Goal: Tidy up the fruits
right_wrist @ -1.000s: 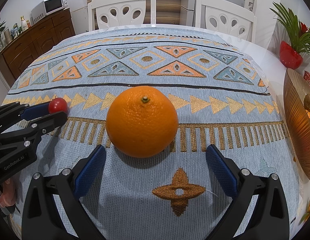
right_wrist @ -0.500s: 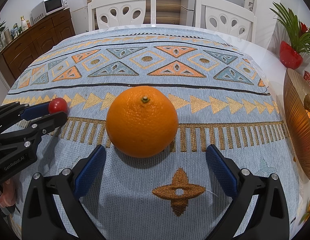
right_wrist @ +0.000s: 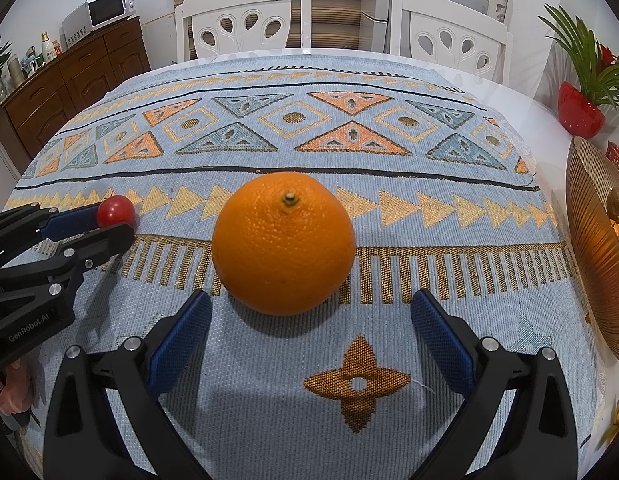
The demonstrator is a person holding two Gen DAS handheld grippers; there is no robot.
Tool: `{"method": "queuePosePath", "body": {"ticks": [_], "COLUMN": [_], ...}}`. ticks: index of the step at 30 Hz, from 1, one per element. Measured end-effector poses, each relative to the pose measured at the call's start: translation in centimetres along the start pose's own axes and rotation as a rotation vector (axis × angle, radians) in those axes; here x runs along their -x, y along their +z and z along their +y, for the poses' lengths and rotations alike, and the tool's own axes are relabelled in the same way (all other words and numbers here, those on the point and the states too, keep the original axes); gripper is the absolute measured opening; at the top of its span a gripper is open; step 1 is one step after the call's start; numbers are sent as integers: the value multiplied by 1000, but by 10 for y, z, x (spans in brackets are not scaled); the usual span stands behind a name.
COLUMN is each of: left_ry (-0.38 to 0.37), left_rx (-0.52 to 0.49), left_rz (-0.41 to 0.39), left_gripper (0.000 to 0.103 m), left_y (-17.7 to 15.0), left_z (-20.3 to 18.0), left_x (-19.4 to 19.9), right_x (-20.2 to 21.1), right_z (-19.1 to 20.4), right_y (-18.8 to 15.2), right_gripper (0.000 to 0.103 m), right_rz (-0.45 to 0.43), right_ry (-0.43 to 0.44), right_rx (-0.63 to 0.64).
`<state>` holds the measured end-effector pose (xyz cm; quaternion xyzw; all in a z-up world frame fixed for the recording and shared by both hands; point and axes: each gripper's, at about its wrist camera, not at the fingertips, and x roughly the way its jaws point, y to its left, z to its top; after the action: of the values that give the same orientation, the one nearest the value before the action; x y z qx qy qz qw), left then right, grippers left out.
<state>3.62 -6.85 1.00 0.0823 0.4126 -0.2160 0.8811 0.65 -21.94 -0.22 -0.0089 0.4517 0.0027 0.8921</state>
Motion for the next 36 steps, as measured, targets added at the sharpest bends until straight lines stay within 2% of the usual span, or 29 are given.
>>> {"method": "queuePosePath", "body": {"ticks": [32, 34, 36], "left_ry": [10, 5, 3], "left_rx": [-8, -4, 1], "left_rz": [7, 6, 4], "left_gripper": [35, 35, 35], "left_y": [0, 0, 0], "left_z": [3, 4, 5], "left_x": [-2, -2, -2], "right_x": [0, 0, 0], "right_z": [0, -1, -2], "right_y": [0, 1, 6], "right_gripper": [98, 98, 98], "right_rz": [2, 25, 91], "right_ry": [2, 11, 38], "right_rx": [-1, 2, 32]}}
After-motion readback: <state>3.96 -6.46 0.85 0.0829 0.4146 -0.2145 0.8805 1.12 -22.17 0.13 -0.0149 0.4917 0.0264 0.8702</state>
